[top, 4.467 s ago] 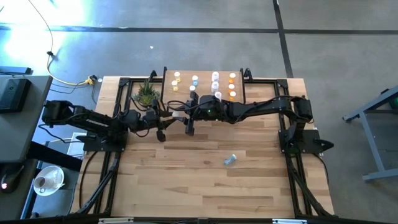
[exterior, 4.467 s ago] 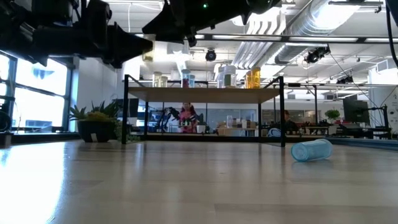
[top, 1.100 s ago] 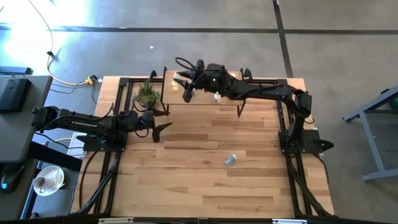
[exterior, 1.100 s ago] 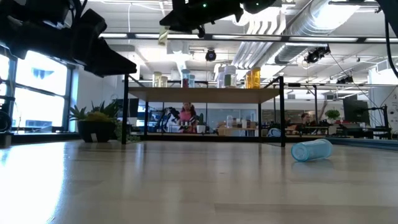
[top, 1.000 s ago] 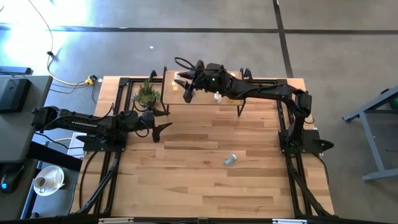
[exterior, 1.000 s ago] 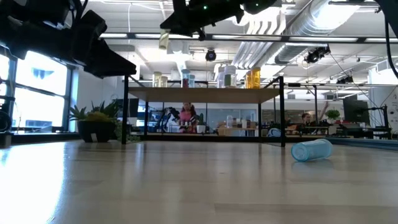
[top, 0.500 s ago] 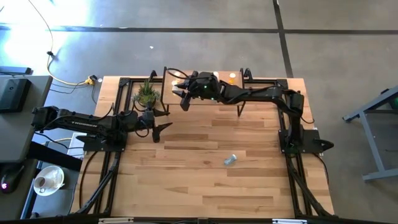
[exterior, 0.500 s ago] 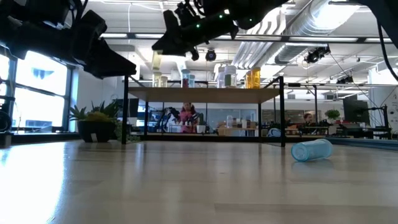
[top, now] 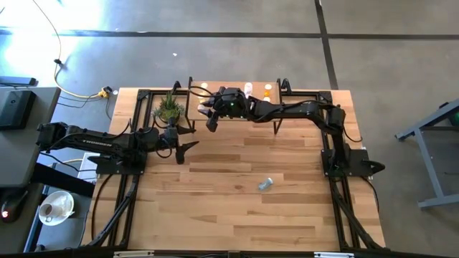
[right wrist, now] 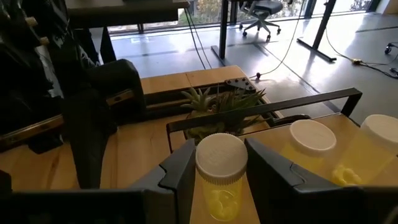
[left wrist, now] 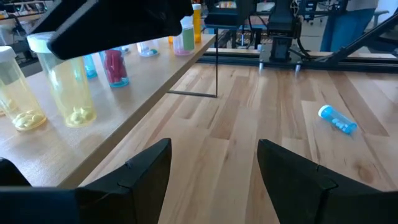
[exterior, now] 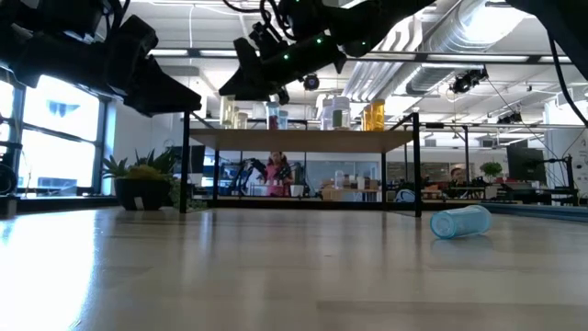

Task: Pick and place medicine bottles onto shelf by color
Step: Put the yellow pill bottle on the shelf

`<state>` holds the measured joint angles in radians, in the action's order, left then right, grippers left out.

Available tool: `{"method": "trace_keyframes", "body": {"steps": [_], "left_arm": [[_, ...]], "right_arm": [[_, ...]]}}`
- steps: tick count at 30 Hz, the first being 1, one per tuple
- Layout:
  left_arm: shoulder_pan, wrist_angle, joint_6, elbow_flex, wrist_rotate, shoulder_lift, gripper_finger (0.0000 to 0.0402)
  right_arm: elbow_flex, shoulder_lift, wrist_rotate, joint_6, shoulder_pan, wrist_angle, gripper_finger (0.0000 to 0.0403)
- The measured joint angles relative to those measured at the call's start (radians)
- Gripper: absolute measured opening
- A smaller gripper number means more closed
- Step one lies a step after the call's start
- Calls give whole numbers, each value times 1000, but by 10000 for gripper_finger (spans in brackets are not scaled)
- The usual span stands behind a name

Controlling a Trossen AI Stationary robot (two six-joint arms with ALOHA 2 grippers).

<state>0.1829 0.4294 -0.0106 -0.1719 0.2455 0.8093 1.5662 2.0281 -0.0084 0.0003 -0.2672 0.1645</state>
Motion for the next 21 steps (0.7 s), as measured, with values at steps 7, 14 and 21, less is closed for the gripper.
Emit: {"method": "trace_keyframes", "body": {"steps": [7, 14, 21], "left_arm": [[0, 0, 0, 0, 0, 0, 229], [0, -18, 0, 0, 0, 0, 229], [0, -23, 0, 0, 0, 0, 229]], "right_arm": [[1, 0, -2, -9, 0, -5, 116], [4, 0, -2, -3, 0, 0, 116], [77, -2, 4, -9, 11, -51, 116]]}}
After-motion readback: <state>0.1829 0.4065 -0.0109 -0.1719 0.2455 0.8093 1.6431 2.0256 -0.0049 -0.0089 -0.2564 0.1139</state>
